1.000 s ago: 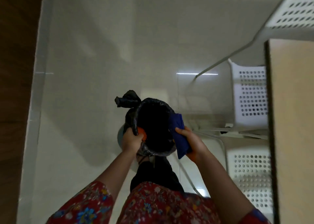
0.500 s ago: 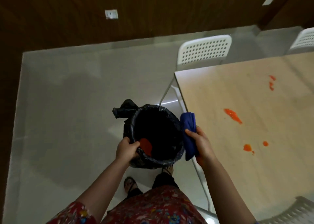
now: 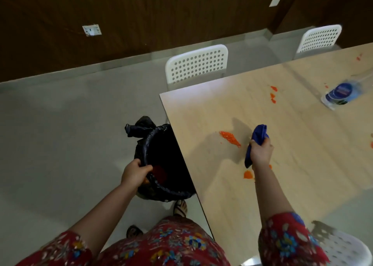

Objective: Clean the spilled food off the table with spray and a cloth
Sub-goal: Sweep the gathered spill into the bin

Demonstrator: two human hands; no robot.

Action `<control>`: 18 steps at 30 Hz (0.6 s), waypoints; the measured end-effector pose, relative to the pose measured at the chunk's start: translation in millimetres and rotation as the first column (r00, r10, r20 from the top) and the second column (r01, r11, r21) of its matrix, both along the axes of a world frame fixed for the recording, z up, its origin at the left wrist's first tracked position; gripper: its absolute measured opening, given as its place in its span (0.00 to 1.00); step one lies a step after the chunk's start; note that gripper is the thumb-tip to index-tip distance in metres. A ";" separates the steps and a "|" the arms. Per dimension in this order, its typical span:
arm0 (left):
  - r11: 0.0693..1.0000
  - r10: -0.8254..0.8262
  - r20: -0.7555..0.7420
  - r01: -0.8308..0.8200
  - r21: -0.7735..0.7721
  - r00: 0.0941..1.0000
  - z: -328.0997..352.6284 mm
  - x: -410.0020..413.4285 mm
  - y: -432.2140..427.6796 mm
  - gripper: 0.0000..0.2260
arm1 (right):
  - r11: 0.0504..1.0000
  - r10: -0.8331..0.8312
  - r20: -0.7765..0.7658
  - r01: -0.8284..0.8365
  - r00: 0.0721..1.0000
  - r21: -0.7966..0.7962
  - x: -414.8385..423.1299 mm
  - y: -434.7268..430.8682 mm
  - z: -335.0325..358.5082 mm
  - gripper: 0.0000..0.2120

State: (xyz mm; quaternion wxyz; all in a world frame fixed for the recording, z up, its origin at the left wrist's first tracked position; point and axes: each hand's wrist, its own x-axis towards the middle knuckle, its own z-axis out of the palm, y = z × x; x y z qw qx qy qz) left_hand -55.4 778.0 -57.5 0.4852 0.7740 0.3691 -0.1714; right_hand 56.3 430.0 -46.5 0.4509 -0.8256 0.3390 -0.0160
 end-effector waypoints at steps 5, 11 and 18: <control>1.000 0.012 -0.028 -0.012 -0.003 1.000 -4.1 3.9 -7.3 0.08 | 0.949 0.203 -0.108 -0.222 0.973 -0.223 29.1 0.0 -16.9 0.23; 0.999 0.029 -0.026 -0.029 -0.022 0.999 -2.4 3.7 -10.1 0.07 | 0.821 0.511 -0.066 -0.509 0.857 -0.258 22.9 47.3 -24.5 0.21; 0.999 0.033 -0.014 -0.033 -0.022 0.999 -0.7 0.2 -10.7 0.07 | 0.884 0.457 0.089 -0.440 0.885 -0.160 44.3 42.6 -19.4 0.20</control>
